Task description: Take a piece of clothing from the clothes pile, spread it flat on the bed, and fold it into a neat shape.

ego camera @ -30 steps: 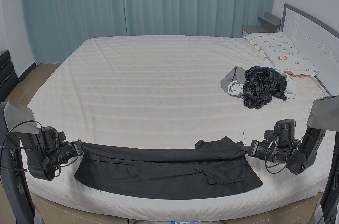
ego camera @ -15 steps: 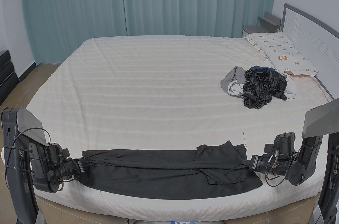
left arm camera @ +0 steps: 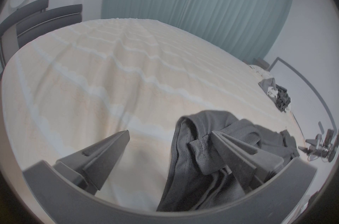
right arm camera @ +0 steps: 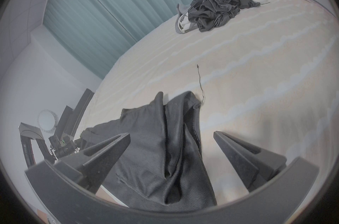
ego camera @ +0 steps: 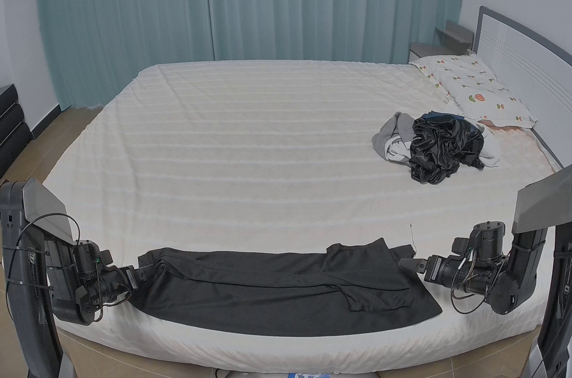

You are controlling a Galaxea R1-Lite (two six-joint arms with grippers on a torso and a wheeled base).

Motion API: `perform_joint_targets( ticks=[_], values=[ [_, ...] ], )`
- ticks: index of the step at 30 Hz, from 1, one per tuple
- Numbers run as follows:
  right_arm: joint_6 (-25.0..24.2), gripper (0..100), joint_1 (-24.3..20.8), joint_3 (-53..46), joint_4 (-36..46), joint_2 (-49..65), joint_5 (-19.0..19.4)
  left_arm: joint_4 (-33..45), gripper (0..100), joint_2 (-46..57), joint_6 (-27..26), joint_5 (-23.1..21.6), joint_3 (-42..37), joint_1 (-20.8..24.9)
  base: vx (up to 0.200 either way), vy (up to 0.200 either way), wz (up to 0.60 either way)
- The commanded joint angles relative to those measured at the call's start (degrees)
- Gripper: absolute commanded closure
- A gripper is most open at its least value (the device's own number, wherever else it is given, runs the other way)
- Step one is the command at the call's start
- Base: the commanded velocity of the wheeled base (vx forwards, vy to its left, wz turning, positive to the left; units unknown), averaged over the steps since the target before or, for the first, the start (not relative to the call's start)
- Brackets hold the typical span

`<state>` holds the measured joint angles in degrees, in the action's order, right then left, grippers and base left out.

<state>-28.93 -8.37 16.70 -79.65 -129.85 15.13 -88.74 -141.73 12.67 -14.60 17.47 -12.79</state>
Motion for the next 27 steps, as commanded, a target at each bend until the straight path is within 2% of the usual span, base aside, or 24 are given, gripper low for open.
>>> perform_joint_targets(
  ticks=[1, 9, 13, 16, 18, 21, 23, 27],
  values=[
    [-1.57, 0, 1.26, 0.61, -0.06, 2.76, -0.01, -1.26, 0, 5.15, 2.98, -0.34, -1.56, -0.48, 0.0, 0.0, 0.0],
    [-2.98, 0, 2.31, 1.76, -0.15, 3.47, 0.08, -1.26, 0, 10.68, 4.47, -0.34, -2.62, -1.89, 0.0, 0.0, 0.0],
    [-6.84, 0, 1.78, 4.57, 0.02, 3.38, 0.16, -1.26, 0, 13.06, 9.92, -0.25, -2.7, -1.45, 0.0, 0.0, 0.0],
    [-9.22, 0, 1.52, 5.1, -0.06, 2.76, 1.04, -1.26, 0, 12.97, 12.38, -0.78, -2.97, -0.22, 0.0, 0.0, 0.0],
    [-14.05, 0, 0.99, 5.18, -0.15, 2.5, 3.68, -0.91, 0, 12.44, 14.49, -0.78, -3.49, 2.33, 0.0, 0.0, 0.0],
    [-18.36, 0, 0.99, 5.1, -0.15, 2.41, 5.17, -1.0, 0, 11.3, 17.74, -0.78, -4.02, 4.7, 0.0, 0.0, 0.0],
    [-19.41, 0, 1.17, 5.1, -0.15, 2.32, 5.26, -1.0, 0, 10.07, 20.29, -0.78, -3.85, 6.02, 0.0, 0.0, 0.0],
    [-19.5, 0, 0.99, 4.92, -0.94, 0.3, 5.26, -1.26, 0, 6.55, 21.17, 0.54, -2.7, 8.04, 0.0, 0.0, 0.0]
  ],
)
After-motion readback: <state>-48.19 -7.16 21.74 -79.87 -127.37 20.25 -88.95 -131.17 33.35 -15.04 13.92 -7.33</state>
